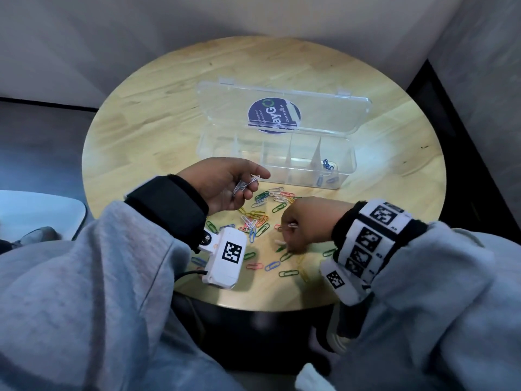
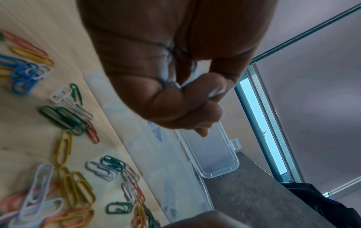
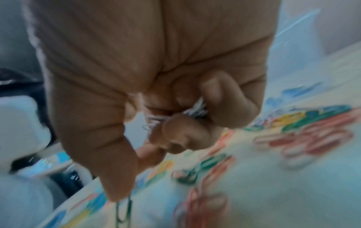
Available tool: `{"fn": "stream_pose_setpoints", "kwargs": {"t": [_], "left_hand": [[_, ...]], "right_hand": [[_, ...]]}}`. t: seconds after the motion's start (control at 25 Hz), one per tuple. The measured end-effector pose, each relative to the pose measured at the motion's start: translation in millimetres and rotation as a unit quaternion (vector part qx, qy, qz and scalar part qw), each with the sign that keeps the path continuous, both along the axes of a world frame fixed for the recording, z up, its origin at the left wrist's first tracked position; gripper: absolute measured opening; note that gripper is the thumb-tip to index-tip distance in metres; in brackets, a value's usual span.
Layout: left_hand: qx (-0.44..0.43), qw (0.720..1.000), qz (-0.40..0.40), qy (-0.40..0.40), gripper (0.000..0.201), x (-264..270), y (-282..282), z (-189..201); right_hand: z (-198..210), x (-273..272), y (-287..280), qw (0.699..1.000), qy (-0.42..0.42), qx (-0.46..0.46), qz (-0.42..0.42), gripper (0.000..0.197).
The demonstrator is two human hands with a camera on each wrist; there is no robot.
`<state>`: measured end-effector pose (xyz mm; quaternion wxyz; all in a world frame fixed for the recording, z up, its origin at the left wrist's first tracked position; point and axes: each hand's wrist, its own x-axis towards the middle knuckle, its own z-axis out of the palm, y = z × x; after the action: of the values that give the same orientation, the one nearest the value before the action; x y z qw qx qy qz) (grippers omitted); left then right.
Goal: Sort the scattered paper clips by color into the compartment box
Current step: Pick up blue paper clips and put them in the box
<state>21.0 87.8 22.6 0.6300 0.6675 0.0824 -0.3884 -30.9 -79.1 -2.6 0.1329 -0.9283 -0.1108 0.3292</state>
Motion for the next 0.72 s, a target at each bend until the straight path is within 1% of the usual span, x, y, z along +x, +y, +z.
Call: {"fn": "stream_pose_setpoints", "kwargs": {"t": [0.16, 0.28, 0.4, 0.48, 0.56, 0.64, 0.72], "left_hand": [[-0.022, 0.999, 0.019, 0.020, 0.025, 1.2, -2.5, -3.1], [-0.066, 0.997, 0.041, 0.028, 0.029, 2.0, -6.3, -5.4], [-0.092, 0.994, 0.053, 0.034, 0.031, 2.0, -9.2, -7.9], [-0.100, 0.993, 0.059, 0.033, 0.031, 1.7, -10.4, -8.8], [-0.109, 0.992, 0.063, 0.032, 0.031, 1.1, -11.3, -8.9], [-0.116, 0.991, 0.064, 0.033, 0.032, 0.5, -11.2, -7.8], [-0.125, 0.989, 0.065, 0.035, 0.035, 0.6, -10.2, -5.7]], "right_hand": [[11.8, 6.3, -27.3, 0.994, -0.009, 0.075, -0.084, 0.013], [12.5, 8.2, -36.9, 0.977, 0.004, 0.148, -0.152, 0.013], [6.5, 7.4, -42.9, 0.961, 0.023, 0.196, -0.194, 0.019], [2.0, 7.7, -45.6, 0.952, 0.033, 0.216, -0.214, 0.019], [-0.2, 8.6, -46.2, 0.942, 0.060, 0.234, -0.232, 0.020], [0.8, 8.9, -43.5, 0.918, 0.103, 0.274, -0.269, 0.021], [5.8, 8.6, -40.0, 0.873, 0.135, 0.345, -0.318, 0.025]]}}
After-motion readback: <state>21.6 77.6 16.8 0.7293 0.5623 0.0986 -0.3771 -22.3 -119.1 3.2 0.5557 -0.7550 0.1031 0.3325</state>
